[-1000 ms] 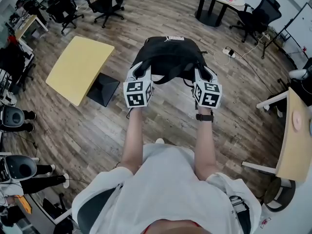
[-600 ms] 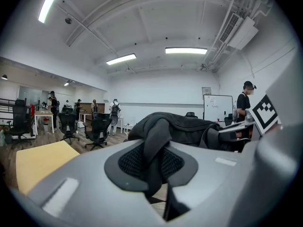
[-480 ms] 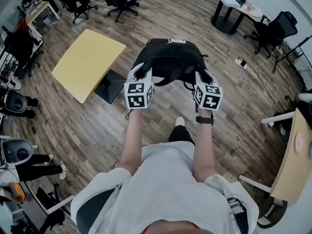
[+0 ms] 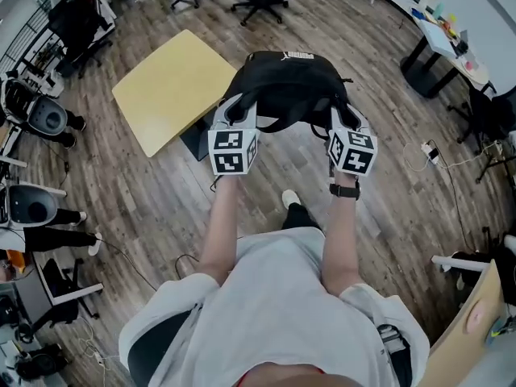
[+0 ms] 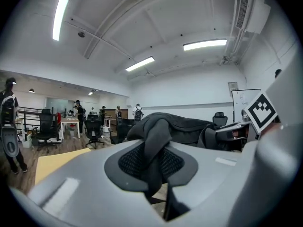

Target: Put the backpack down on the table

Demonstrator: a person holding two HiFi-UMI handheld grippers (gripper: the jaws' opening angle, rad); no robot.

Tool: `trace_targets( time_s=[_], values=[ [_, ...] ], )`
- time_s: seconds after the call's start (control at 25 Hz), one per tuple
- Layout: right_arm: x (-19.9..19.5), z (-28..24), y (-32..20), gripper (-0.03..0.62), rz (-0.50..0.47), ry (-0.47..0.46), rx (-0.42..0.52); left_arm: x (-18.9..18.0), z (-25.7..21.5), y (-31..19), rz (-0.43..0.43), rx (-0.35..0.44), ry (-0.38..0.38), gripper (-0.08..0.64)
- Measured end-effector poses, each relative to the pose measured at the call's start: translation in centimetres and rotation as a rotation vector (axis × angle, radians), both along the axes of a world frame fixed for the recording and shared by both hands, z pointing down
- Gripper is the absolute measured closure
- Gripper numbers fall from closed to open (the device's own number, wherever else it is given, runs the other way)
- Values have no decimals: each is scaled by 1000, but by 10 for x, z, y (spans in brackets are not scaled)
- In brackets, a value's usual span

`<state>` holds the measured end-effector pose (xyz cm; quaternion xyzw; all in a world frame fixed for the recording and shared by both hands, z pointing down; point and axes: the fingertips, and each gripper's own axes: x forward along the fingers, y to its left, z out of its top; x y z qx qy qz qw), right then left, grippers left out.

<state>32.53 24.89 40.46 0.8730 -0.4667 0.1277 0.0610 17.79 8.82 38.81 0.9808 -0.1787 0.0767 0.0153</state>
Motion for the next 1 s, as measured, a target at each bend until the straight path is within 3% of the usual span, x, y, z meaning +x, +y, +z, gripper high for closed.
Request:
trace_targets(
  time_s=[0.44,1.0],
  values=[
    [25,-23,-142,499,-304,29,3,-13,-17,-95,-312,5,19,502],
    [4,-47,-274,499,-622,87,34,-60,-33,-166,-630,23,74,502]
  ],
)
